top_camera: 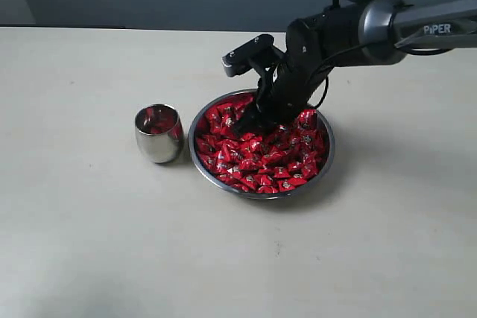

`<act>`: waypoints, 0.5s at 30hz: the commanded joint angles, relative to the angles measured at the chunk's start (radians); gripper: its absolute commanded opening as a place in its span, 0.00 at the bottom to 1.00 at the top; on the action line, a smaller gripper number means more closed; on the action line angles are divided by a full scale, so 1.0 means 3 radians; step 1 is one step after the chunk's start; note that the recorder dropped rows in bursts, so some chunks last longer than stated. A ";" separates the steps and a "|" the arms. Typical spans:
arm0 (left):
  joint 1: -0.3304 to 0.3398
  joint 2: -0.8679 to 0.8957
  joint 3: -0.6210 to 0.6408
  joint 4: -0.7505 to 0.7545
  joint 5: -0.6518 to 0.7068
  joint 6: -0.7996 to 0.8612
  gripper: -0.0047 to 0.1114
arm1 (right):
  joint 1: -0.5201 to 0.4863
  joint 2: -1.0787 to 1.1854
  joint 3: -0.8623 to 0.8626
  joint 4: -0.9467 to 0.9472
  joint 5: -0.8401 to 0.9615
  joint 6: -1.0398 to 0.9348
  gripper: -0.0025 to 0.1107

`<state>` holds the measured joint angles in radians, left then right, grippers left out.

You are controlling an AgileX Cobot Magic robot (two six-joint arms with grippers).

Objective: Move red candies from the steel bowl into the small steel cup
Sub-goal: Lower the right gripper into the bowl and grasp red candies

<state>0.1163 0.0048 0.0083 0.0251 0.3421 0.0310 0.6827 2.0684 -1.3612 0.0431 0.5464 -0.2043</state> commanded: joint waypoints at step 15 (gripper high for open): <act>-0.0027 -0.0016 -0.0028 0.0007 -0.0018 -0.0005 0.04 | -0.0018 -0.0360 0.0013 -0.0046 0.0191 0.0020 0.02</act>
<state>0.1163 0.0048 0.0083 0.0251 0.3421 0.0310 0.6827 1.9942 -1.3597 0.0279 0.5898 -0.2002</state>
